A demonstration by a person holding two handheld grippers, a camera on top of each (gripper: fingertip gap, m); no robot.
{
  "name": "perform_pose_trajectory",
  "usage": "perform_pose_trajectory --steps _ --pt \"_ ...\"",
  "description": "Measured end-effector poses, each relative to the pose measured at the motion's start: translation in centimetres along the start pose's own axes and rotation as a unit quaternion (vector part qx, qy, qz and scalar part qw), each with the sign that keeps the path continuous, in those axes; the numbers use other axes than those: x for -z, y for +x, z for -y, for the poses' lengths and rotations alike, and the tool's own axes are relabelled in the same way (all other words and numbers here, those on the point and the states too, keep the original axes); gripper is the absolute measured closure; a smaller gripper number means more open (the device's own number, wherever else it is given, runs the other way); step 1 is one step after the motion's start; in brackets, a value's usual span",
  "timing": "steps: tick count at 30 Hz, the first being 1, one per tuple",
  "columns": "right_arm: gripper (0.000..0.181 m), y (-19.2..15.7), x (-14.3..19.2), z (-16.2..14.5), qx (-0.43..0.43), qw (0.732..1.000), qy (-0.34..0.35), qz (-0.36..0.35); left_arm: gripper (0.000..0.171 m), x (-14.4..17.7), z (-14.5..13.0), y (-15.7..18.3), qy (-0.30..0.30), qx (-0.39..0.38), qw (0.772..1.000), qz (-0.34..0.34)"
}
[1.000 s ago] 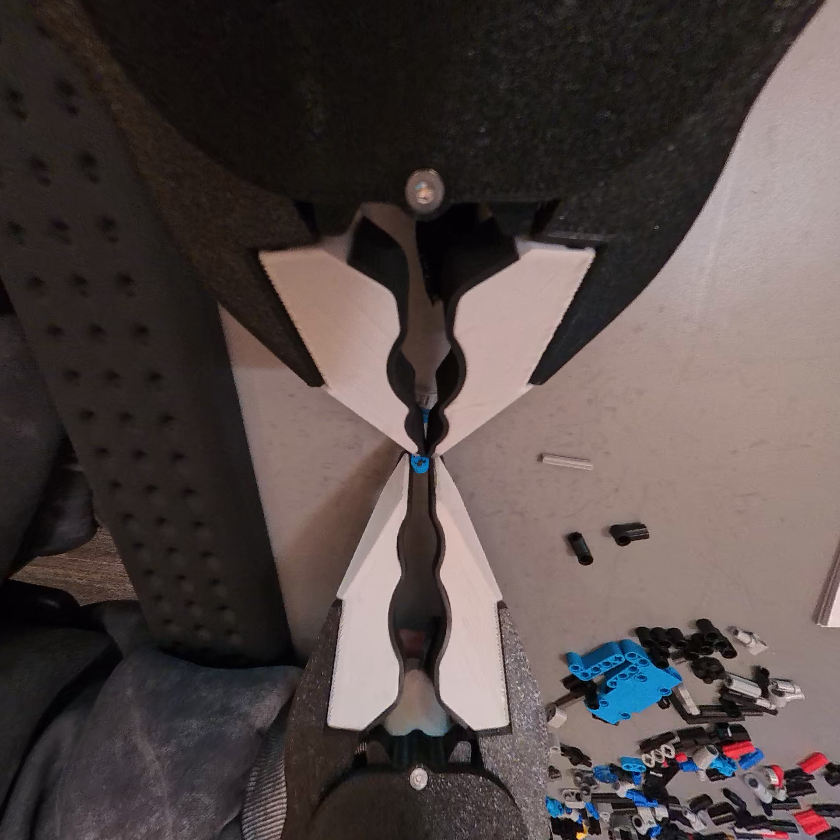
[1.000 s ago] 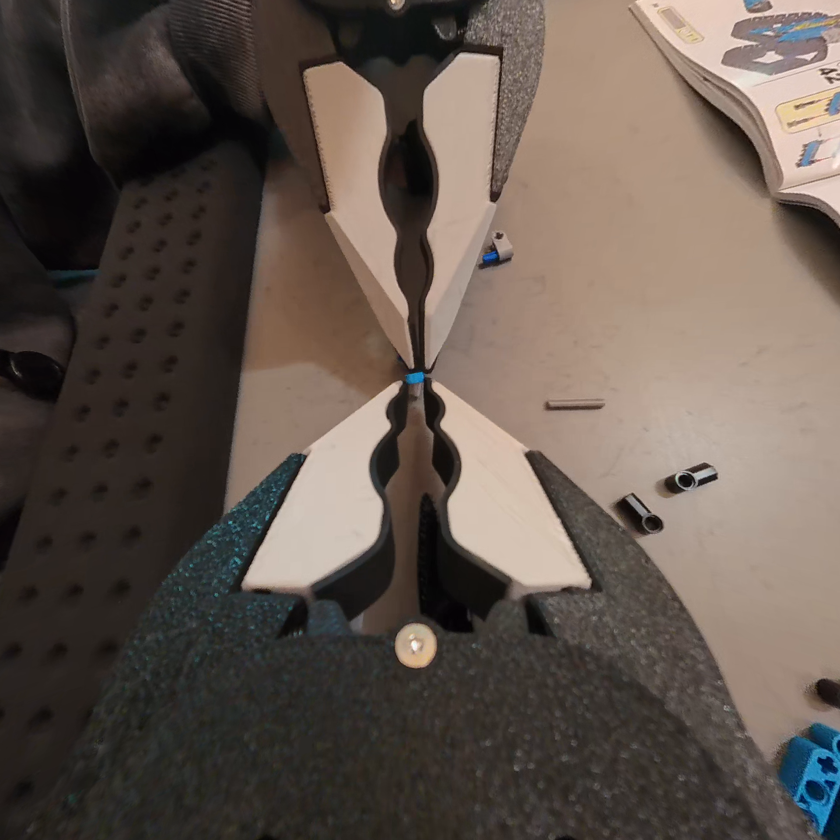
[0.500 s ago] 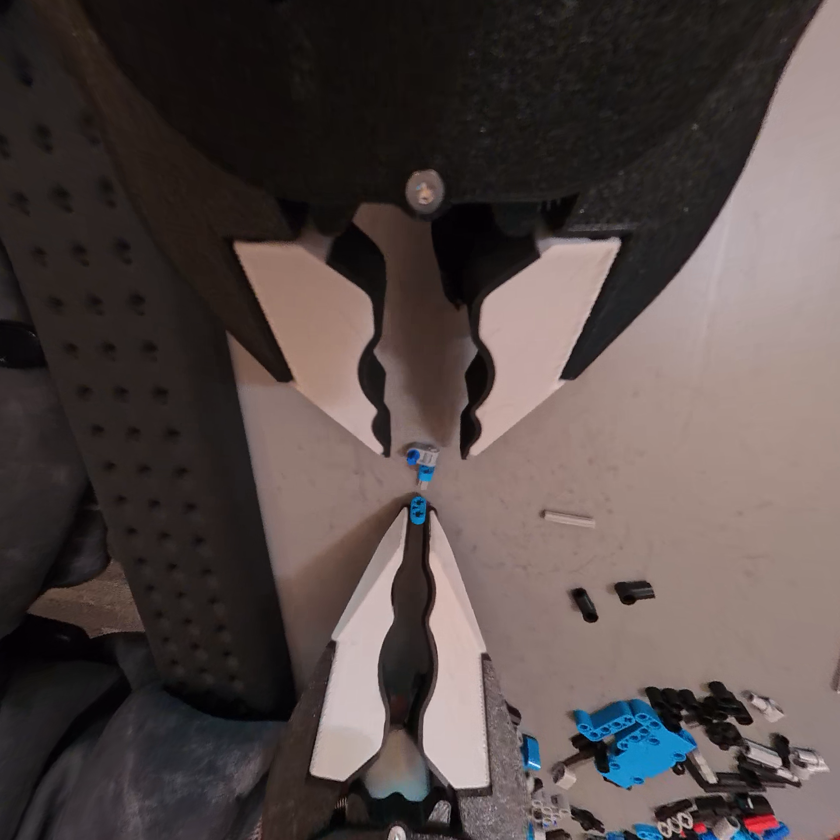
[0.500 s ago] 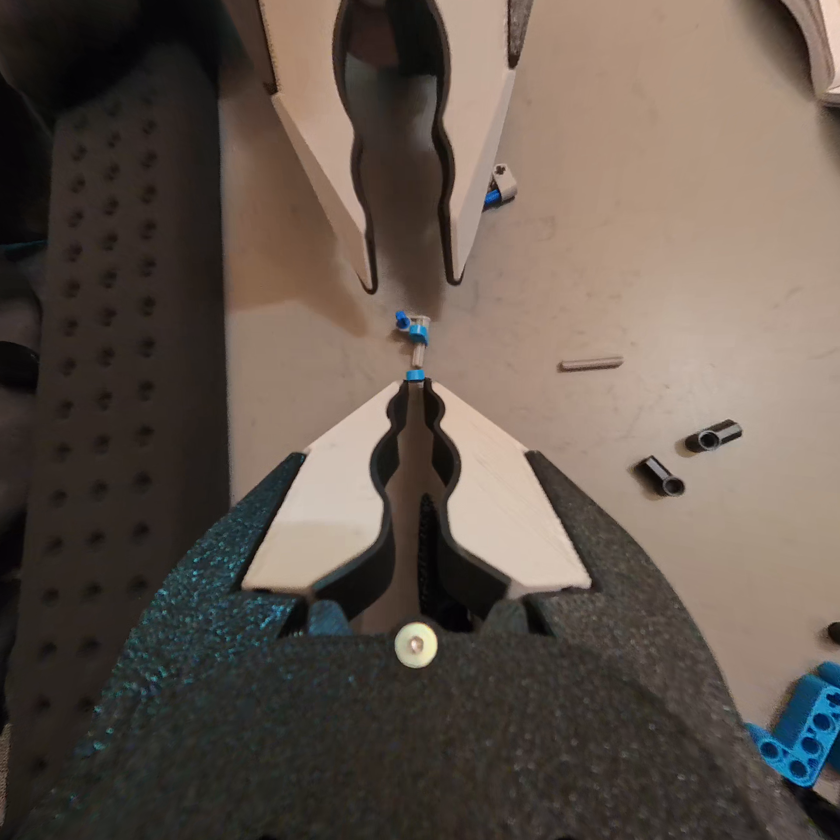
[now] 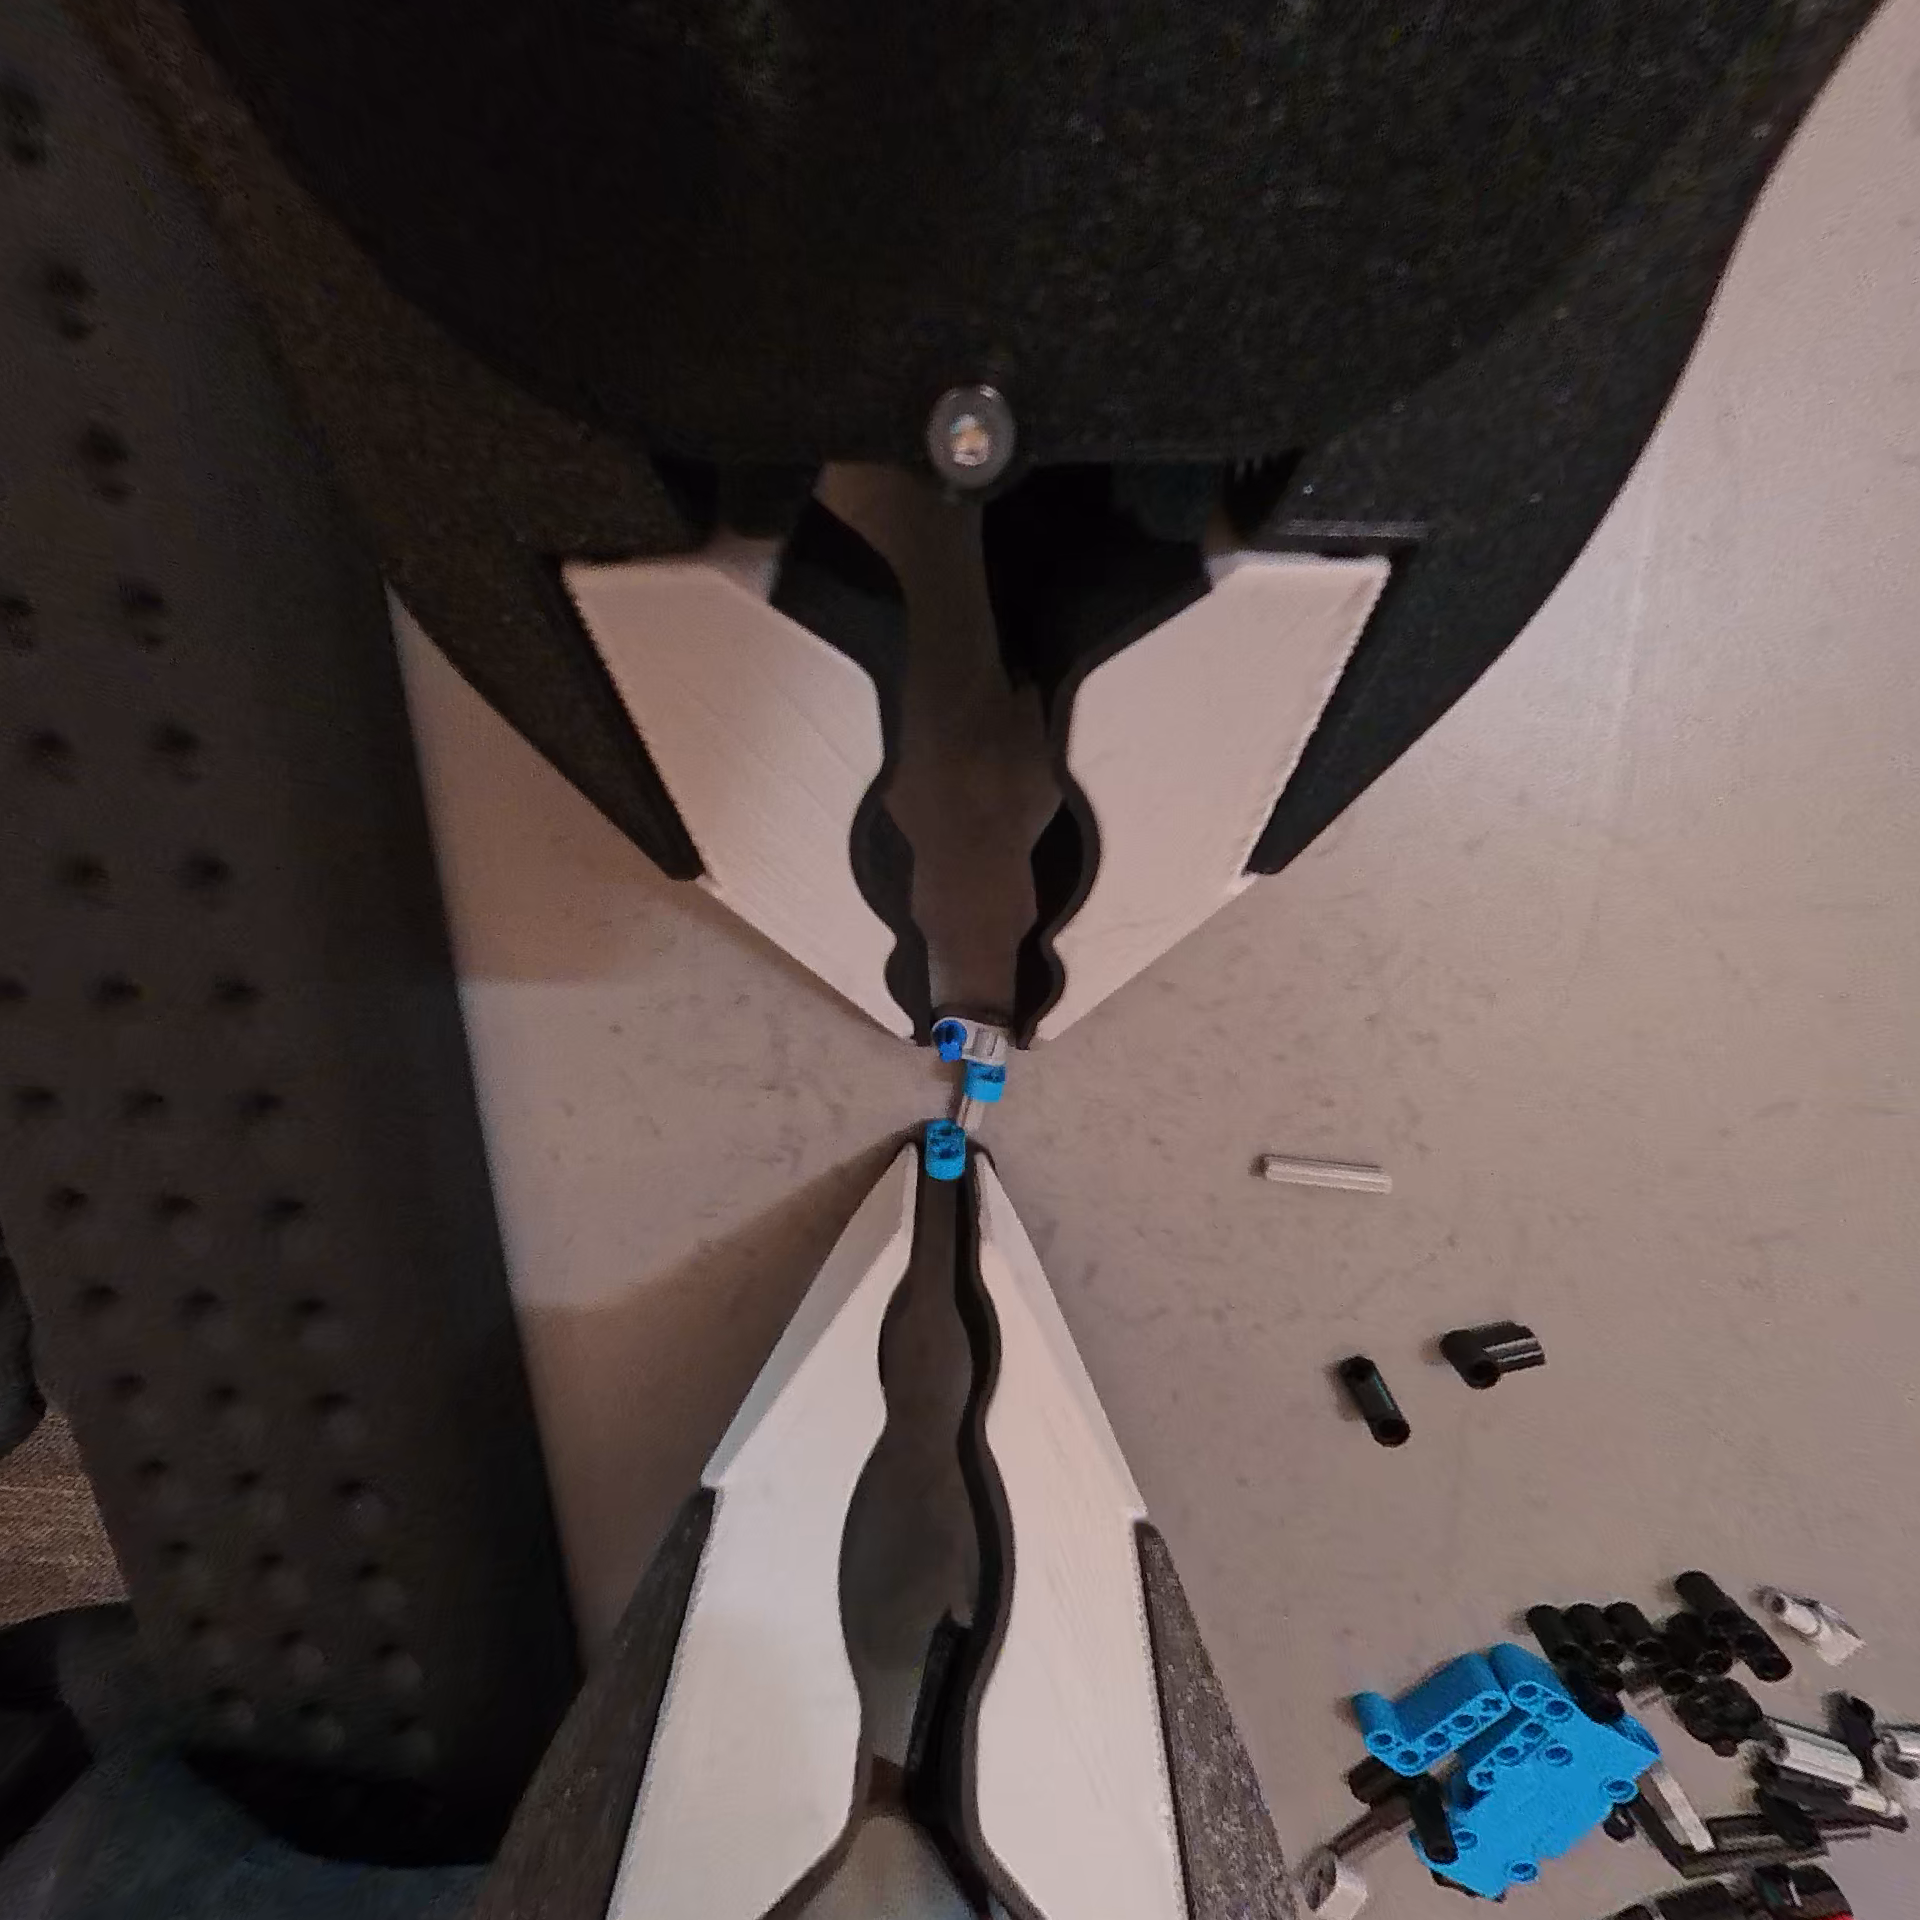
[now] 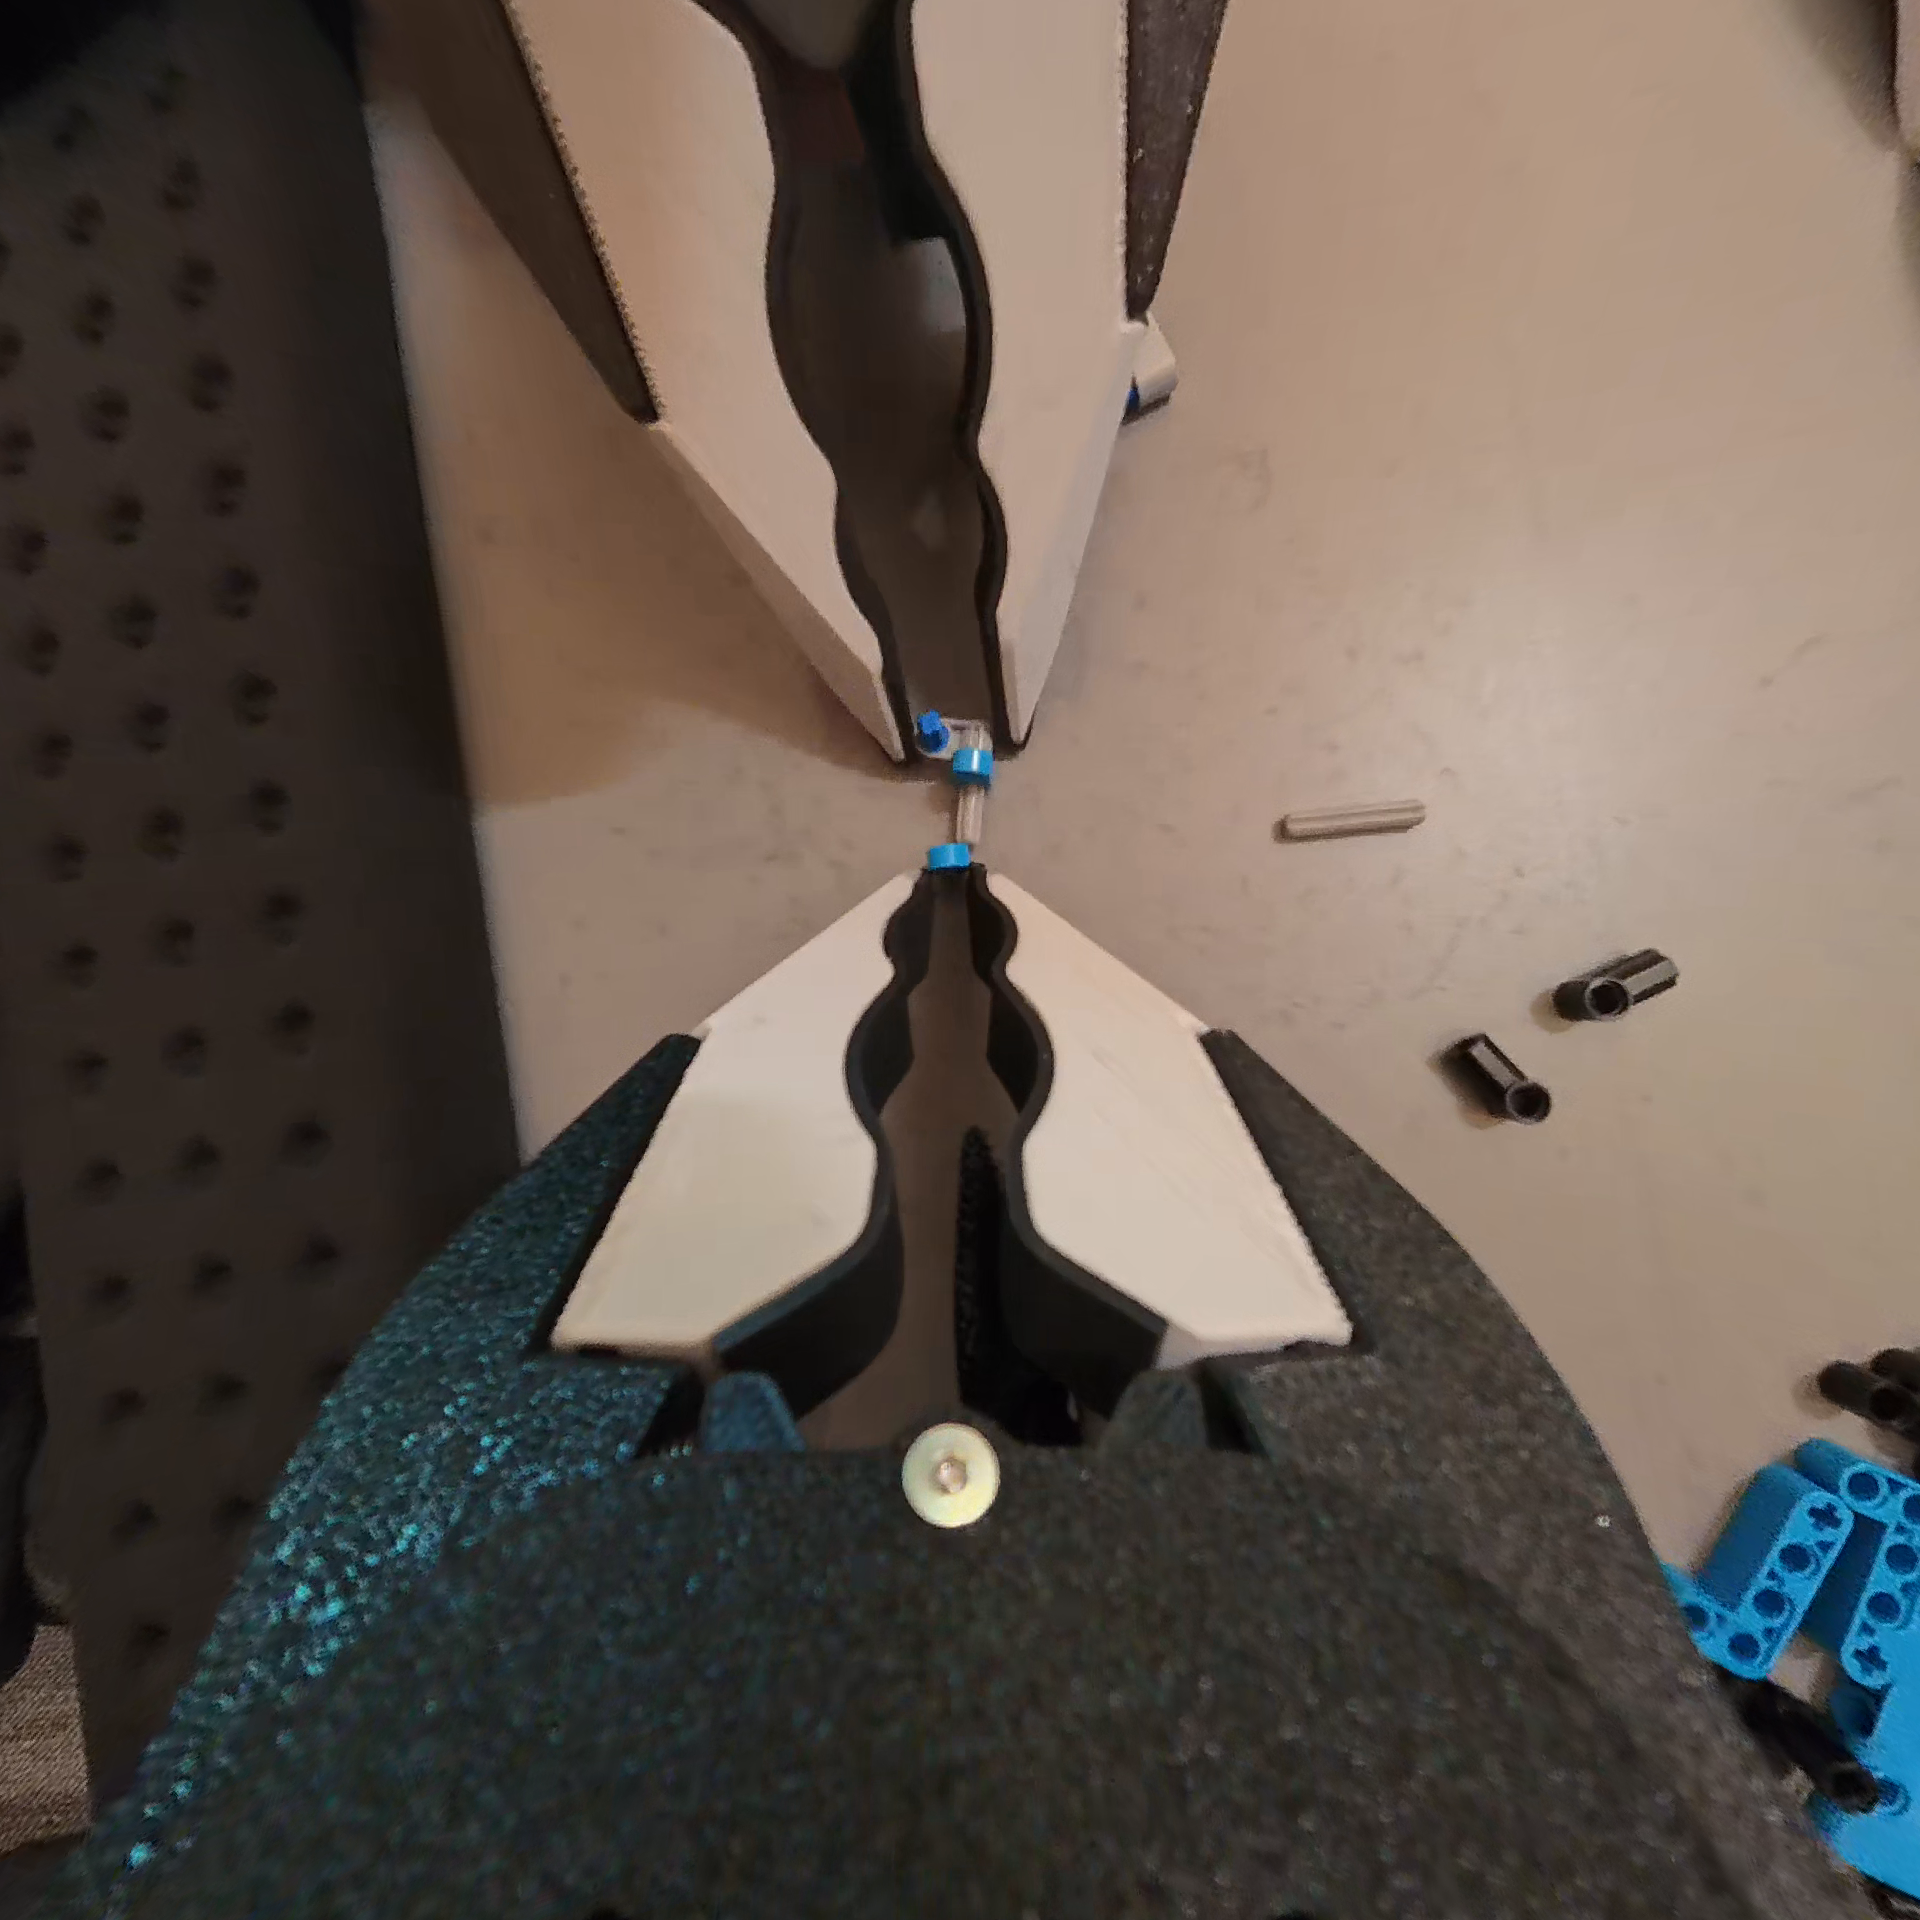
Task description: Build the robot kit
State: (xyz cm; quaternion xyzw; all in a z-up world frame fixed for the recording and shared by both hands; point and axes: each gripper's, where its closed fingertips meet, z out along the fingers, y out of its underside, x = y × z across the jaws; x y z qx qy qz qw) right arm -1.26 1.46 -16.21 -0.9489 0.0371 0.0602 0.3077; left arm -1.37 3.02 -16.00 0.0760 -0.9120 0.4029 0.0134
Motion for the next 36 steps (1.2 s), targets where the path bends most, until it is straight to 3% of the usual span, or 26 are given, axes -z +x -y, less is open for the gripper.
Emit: perform_pose_trajectory --steps 15,24,32,36 --pt "0.175 0.41 -0.13 0.25 -0.016 1.0 0.014 0.002 0.157 -0.06 0.07 -0.08 0.001 0.007 1.0 0.001" --pt "0.177 0.42 -0.2 0.25 -0.071 0.997 0.022 0.027 0.158 -0.17 0.15 -0.12 0.002 0.008 1.0 0.017" --pt "0.181 0.68 -0.21 0.29 -0.185 0.982 0.045 0.011 0.158 -0.34 0.26 -0.2 0.003 0.032 0.994 0.103" --pt "0.181 0.73 -0.23 0.27 -0.186 0.981 0.05 -0.013 0.158 -0.38 0.33 -0.19 0.007 0.078 0.989 0.124"
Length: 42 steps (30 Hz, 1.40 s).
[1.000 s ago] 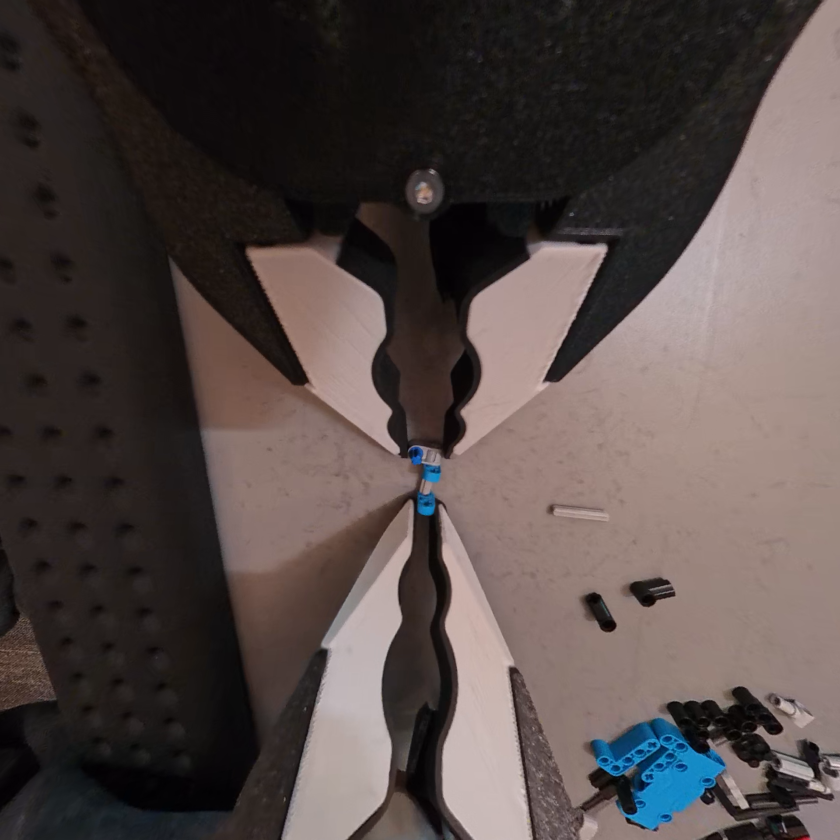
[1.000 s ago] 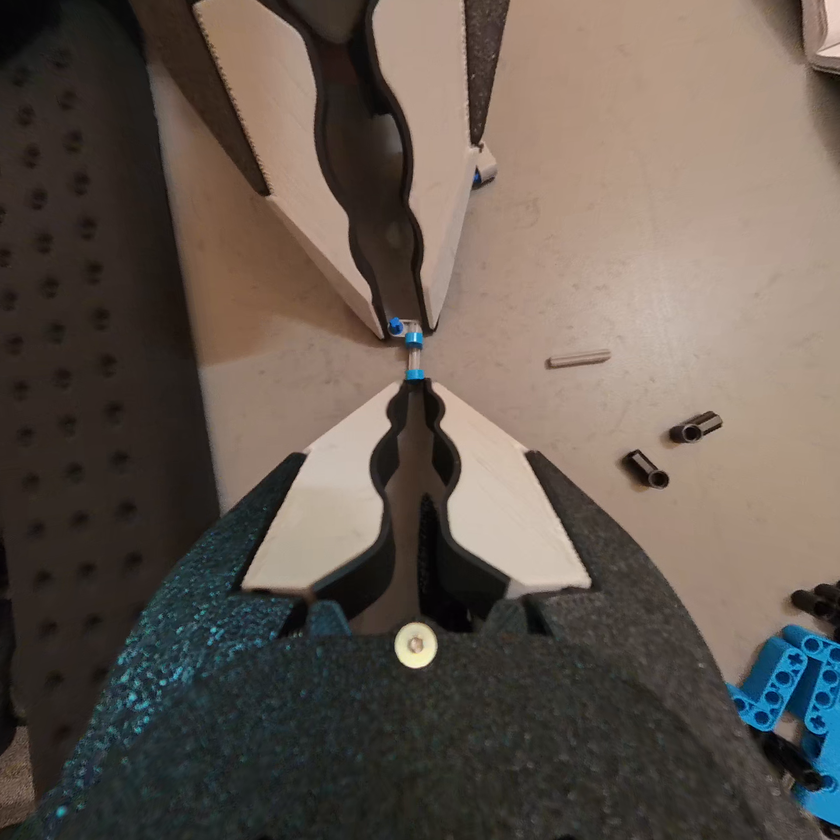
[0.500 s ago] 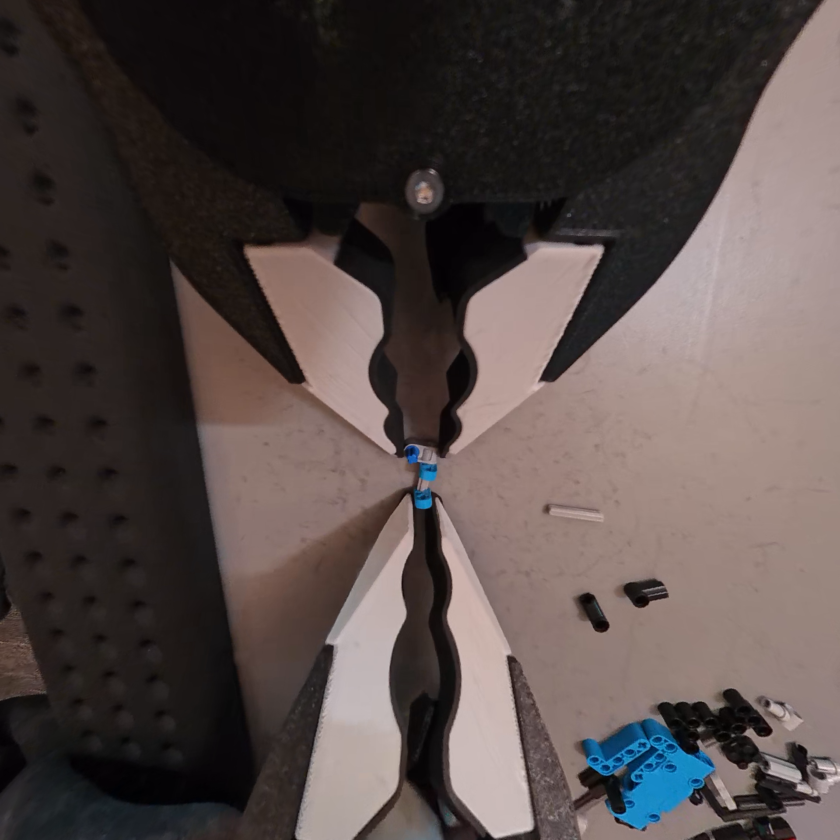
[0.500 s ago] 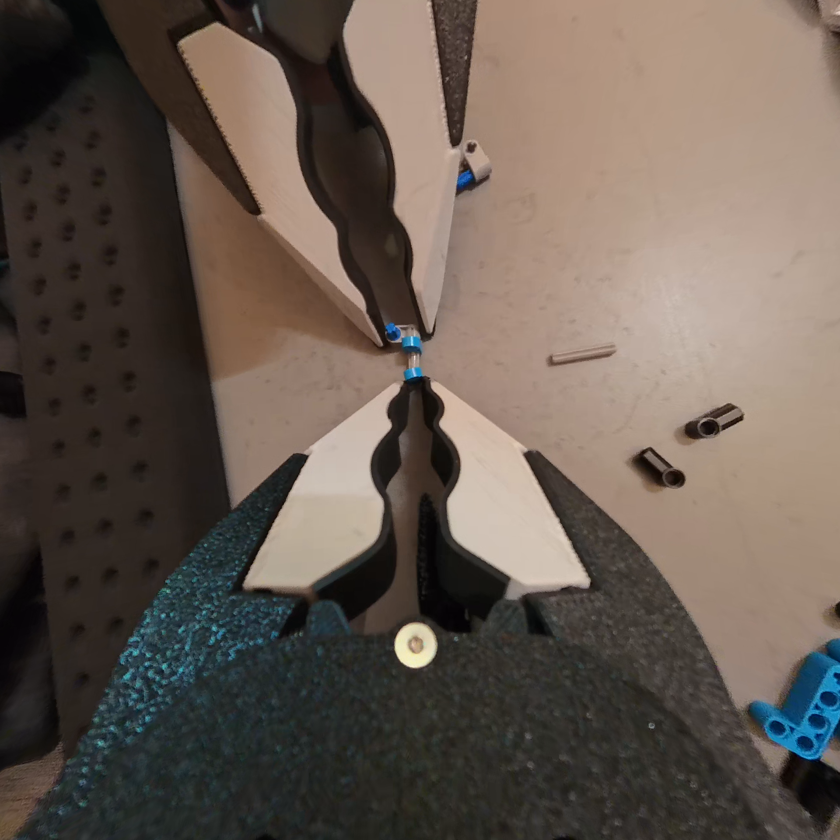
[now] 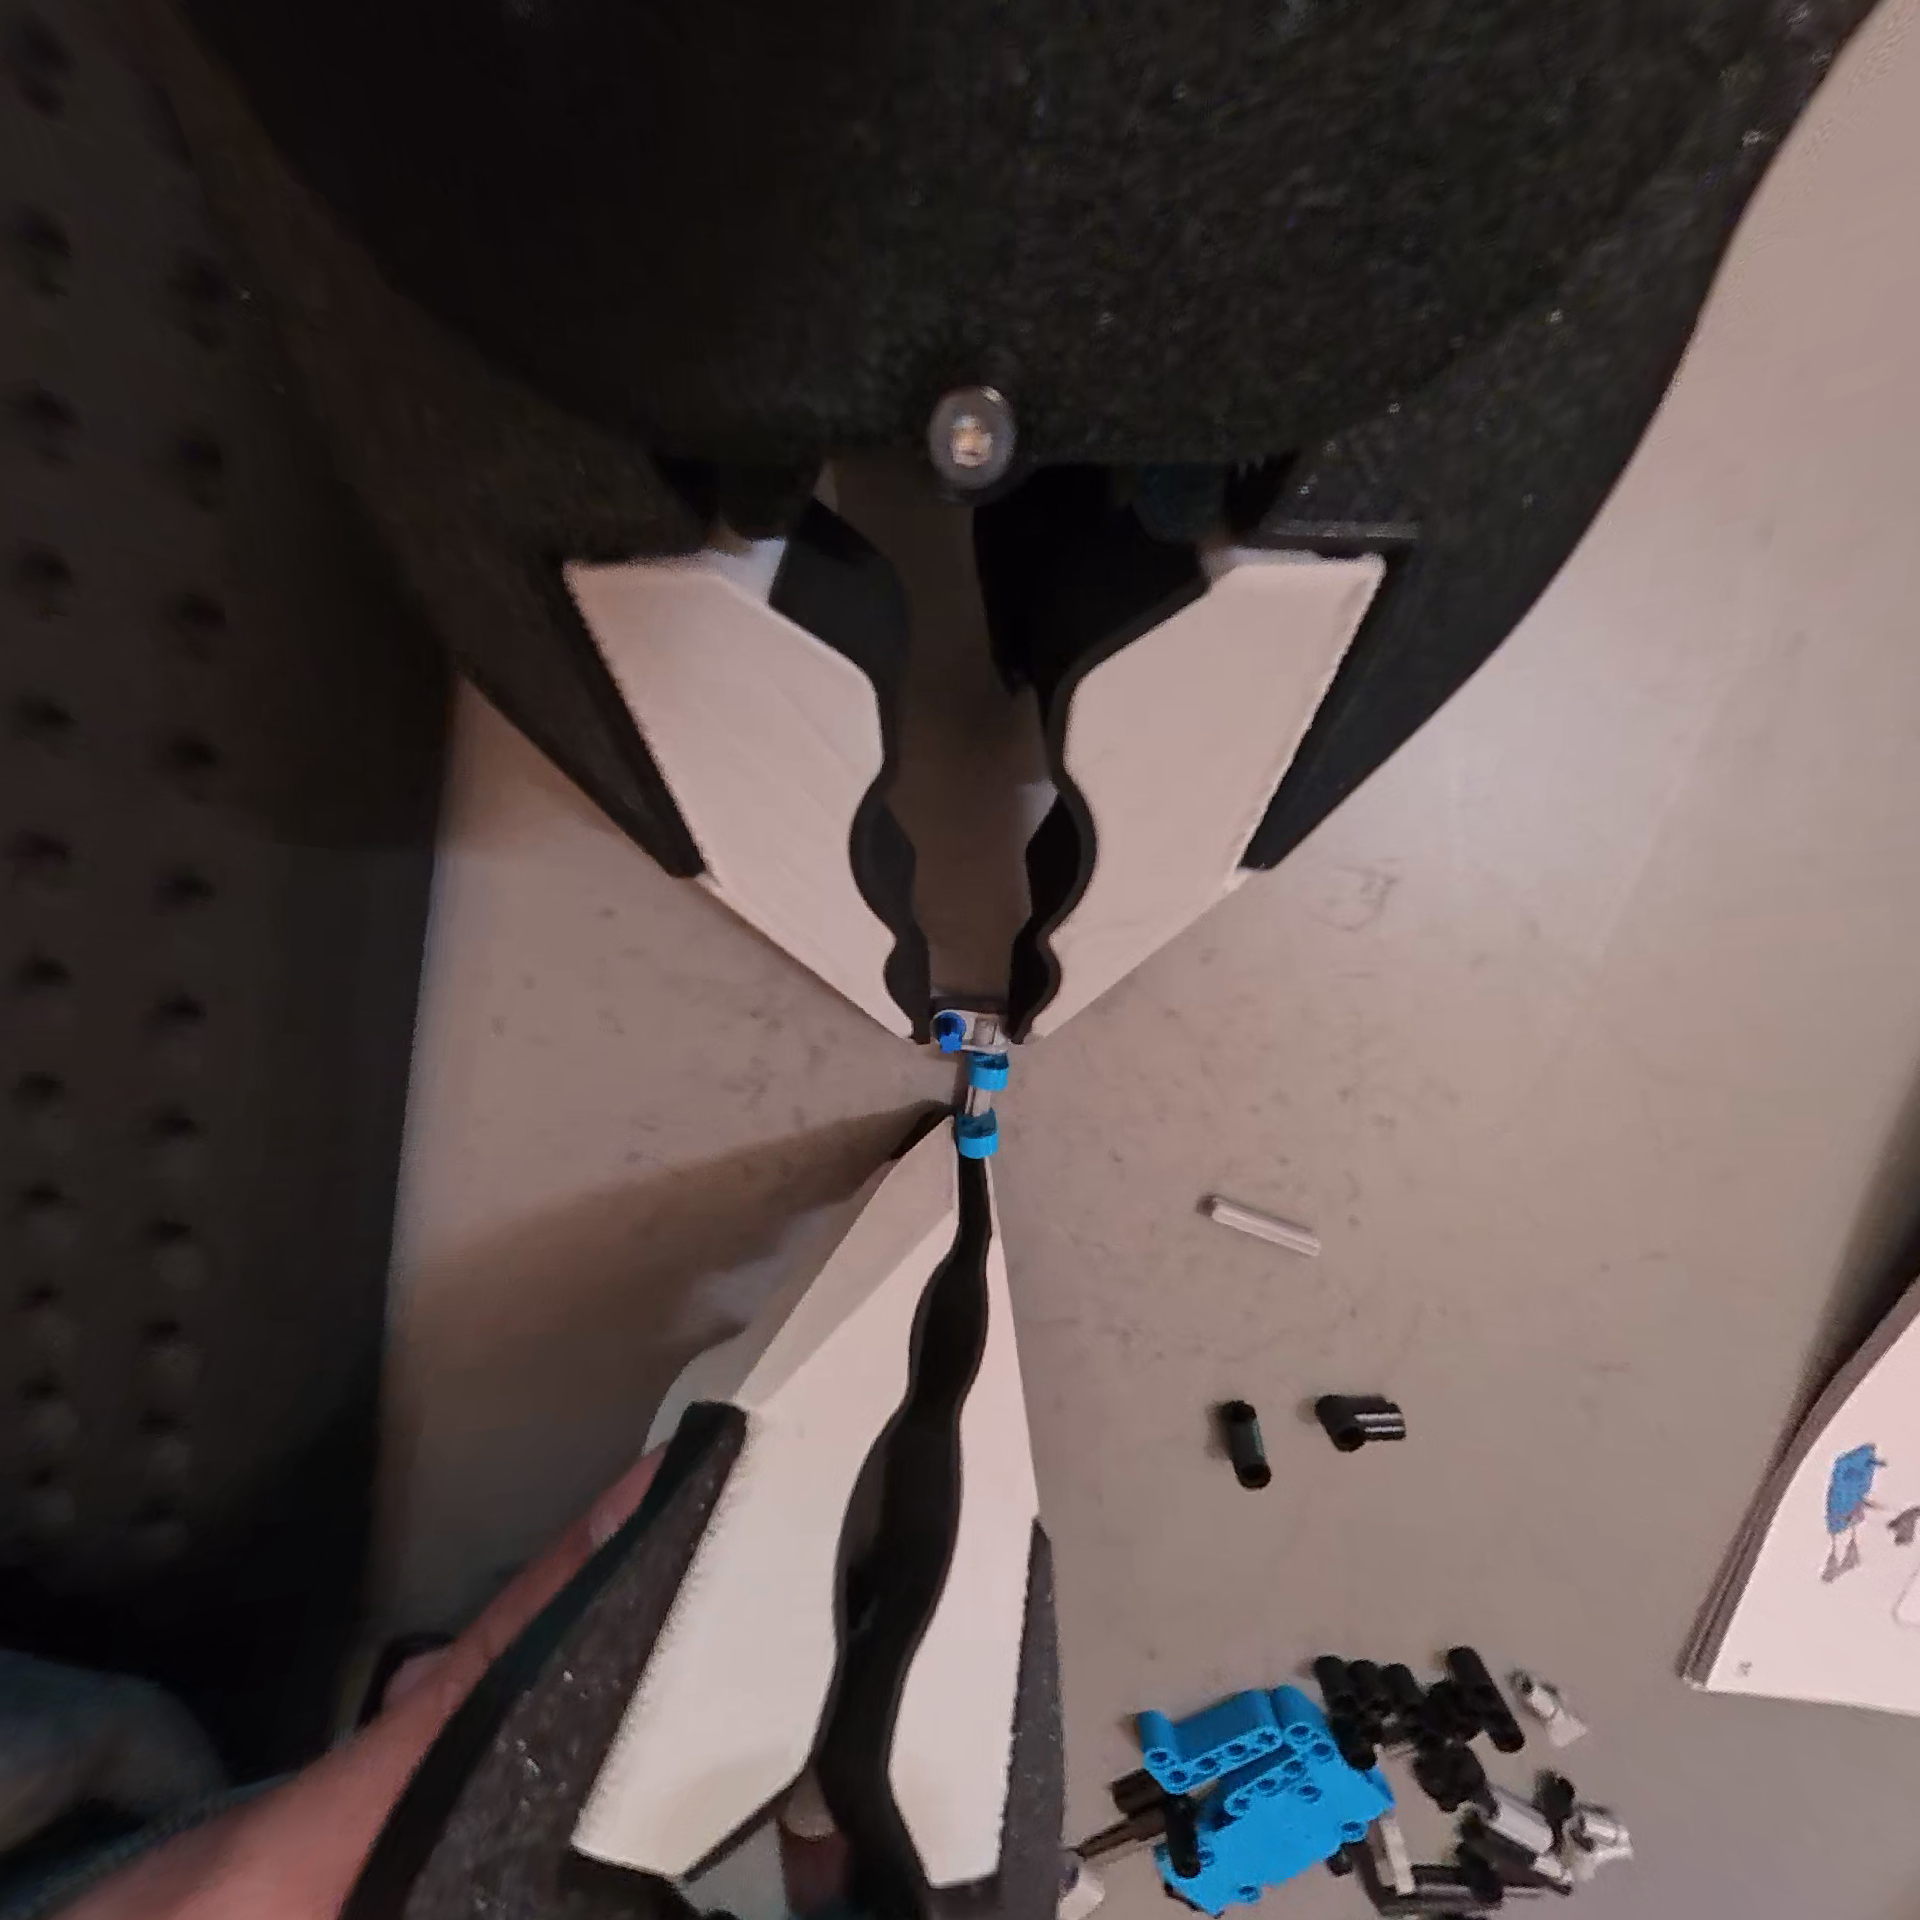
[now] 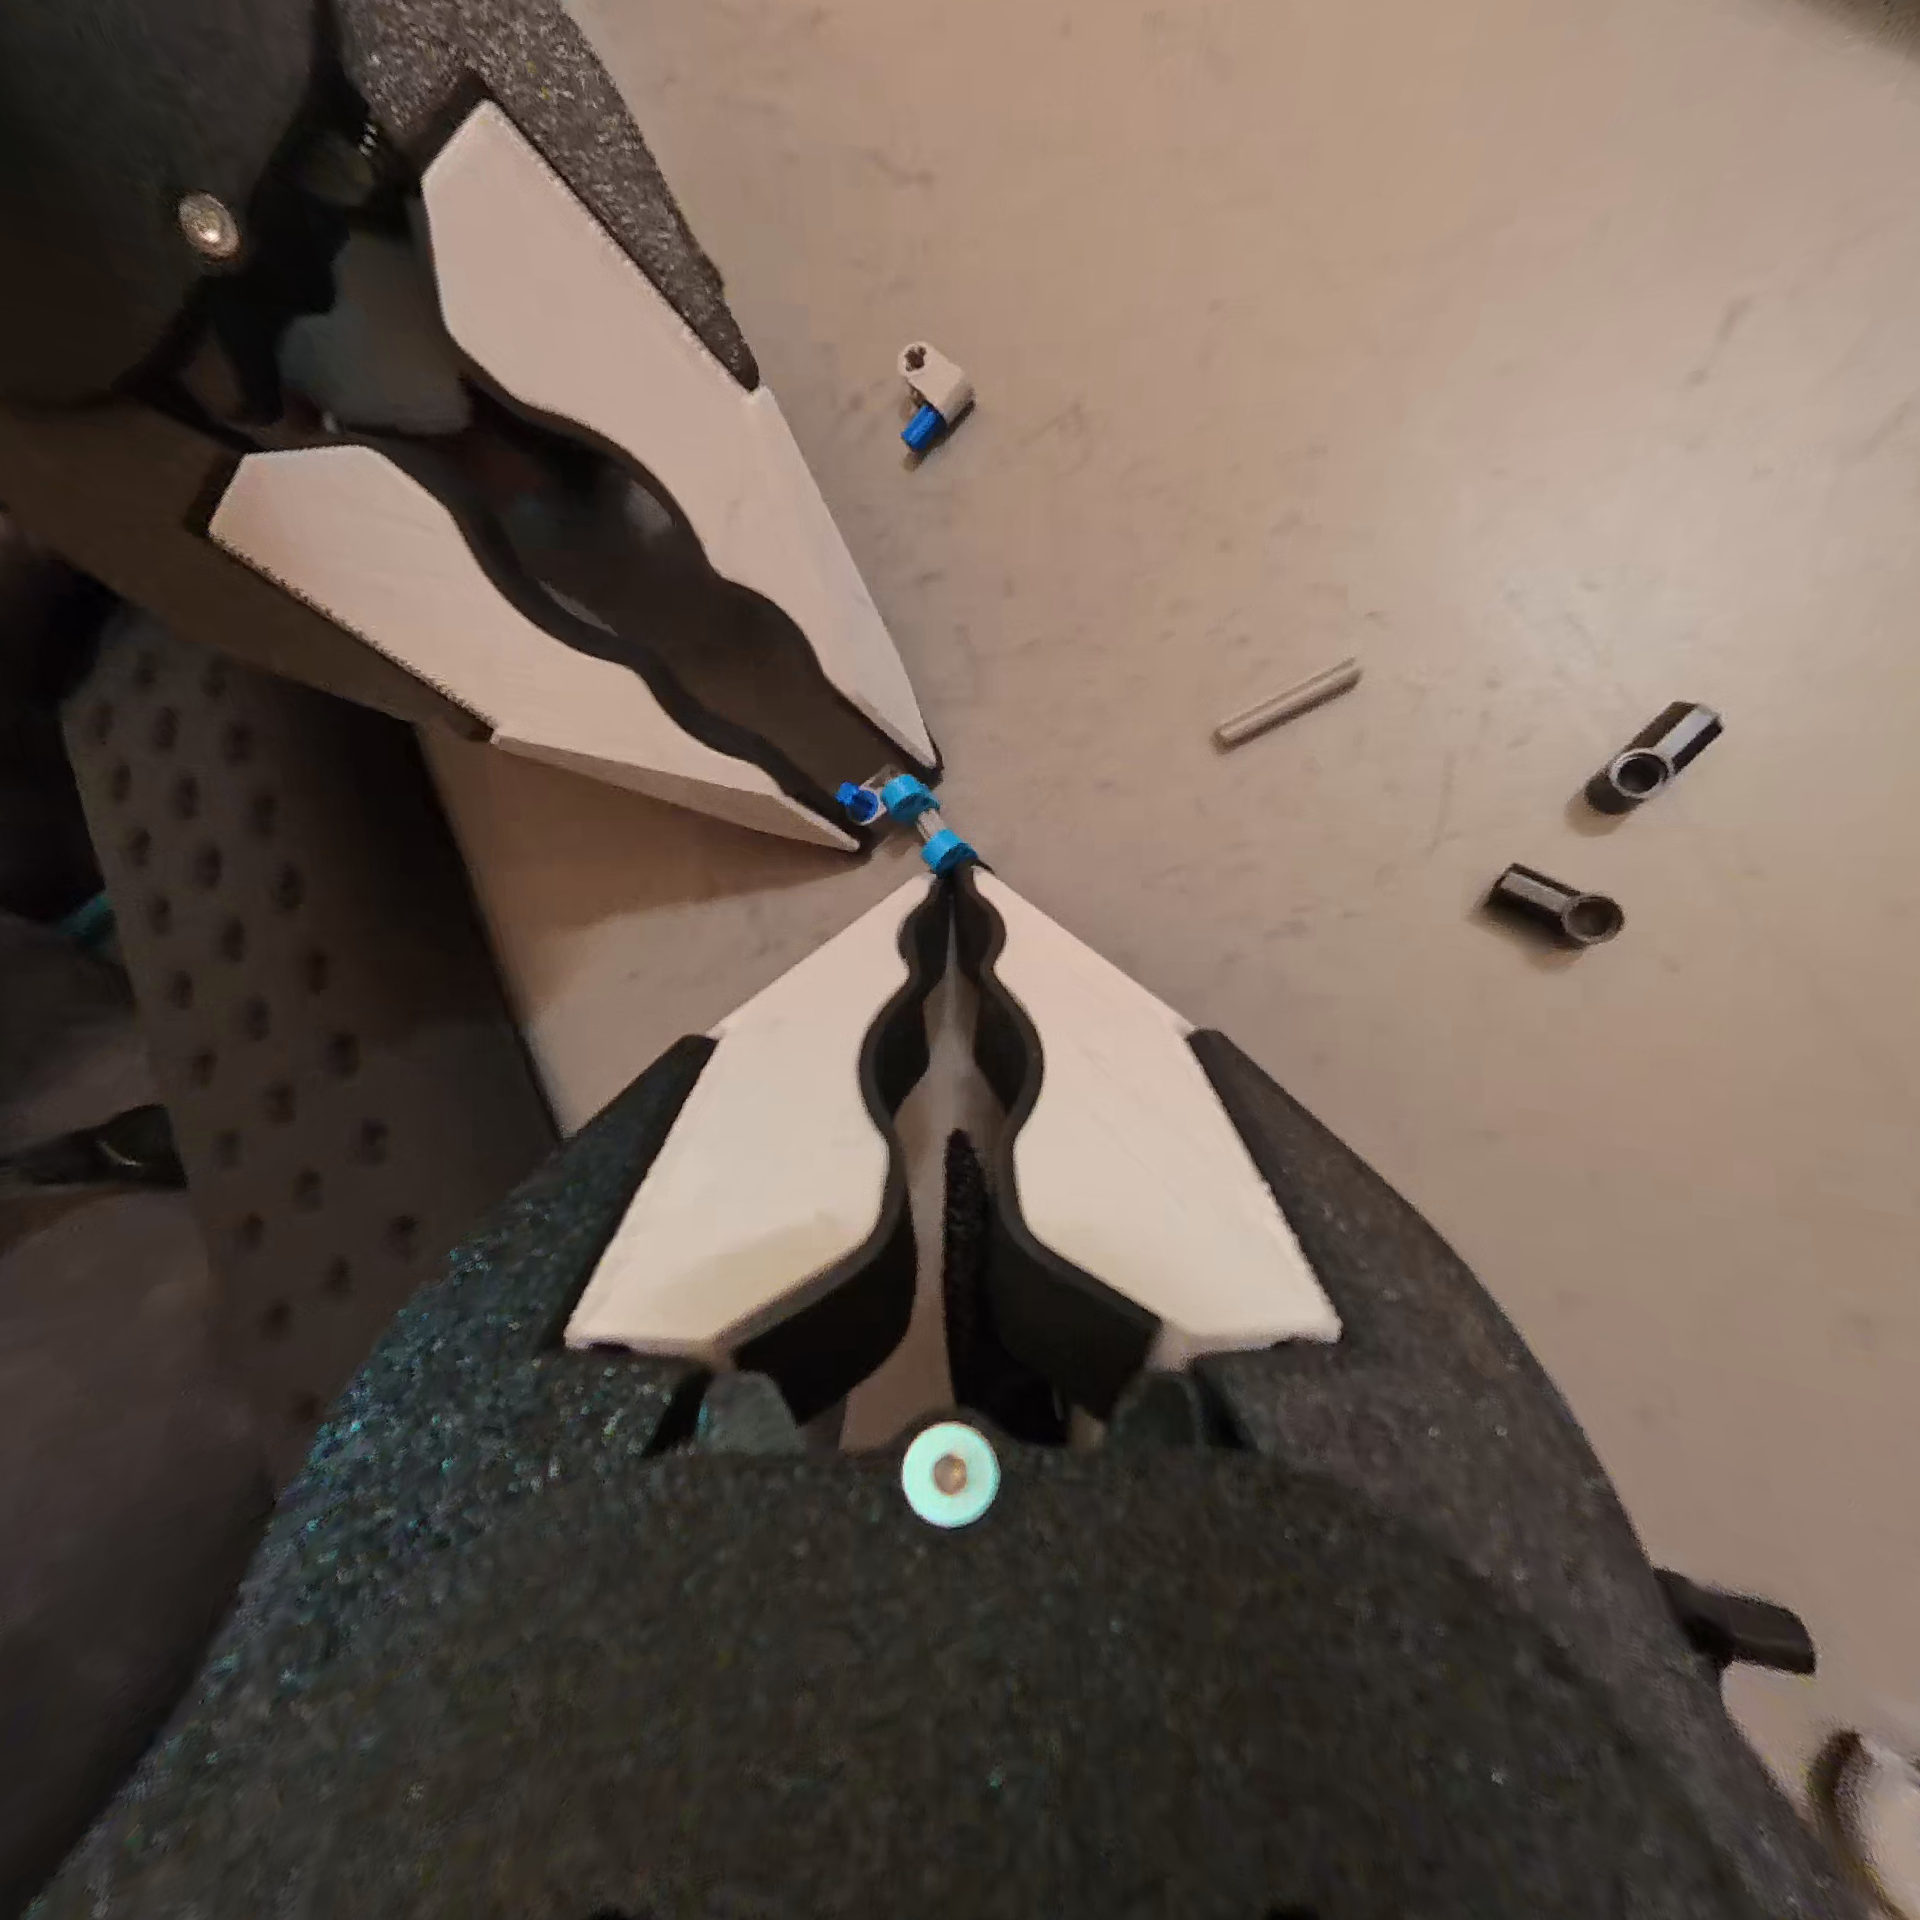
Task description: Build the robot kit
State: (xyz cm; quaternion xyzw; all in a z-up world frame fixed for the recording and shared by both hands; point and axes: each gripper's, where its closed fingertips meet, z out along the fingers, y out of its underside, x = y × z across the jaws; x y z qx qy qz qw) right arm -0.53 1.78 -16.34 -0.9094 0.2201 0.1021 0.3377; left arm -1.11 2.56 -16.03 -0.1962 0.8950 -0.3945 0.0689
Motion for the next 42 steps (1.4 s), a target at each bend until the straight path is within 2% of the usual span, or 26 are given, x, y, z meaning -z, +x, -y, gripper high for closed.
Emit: perform_pose_trajectory --steps 6,11,17,21,24,27,32,37,42 --pt "0.181 0.1 -0.1 0.2 -0.024 1.0 0.014 -0.007 0.158 -0.1 0.1 0.0 0.0 0.008 0.999 0.048" --pt "0.181 0.1 -0.1 0.2 0.003 1.0 0.014 -0.014 0.158 -0.2 0.2 0.0 0.003 0.012 1.0 0.025" --pt "0.18 0.5 0.3 0.4 -0.002 0.999 0.042 0.023 0.157 -0.2 0.2 -0.2 0.004 0.021 1.0 0.02" --pt "0.161 0.0 2.4 2.6 0.027 0.991 0.133 0.018 0.157 -0.3 0.3 -0.4 0.007 0.048 0.999 0.026" --pt "0.16 0.8 1.4 1.3 0.02 0.993 0.11 -0.035 0.157 -0.6 0.6 -0.6 0.007 0.075 0.995 0.07" --pt "0.158 0.3 1.2 1.5 -0.035 0.992 0.122 -0.001 0.157 -0.9 0.8 -0.6 0.001 0.073 0.991 0.116" --pt "0.167 1.0 0.8 1.3 -0.044 0.992 0.115 -0.032 0.157 -1.0 0.9 -0.7 0.0 0.091 0.986 0.142" --pt "0.169 1.3 0.9 1.4 -0.037 0.99 0.117 -0.074 0.157 -1.2 1.1 -0.9 -0.002 0.105 0.98 0.168" --pt "0.169 1.4 0.9 1.4 -0.05 0.989 0.12 -0.075 0.157 -1.3 1.2 -1.0 -0.001 0.112 0.978 0.173"
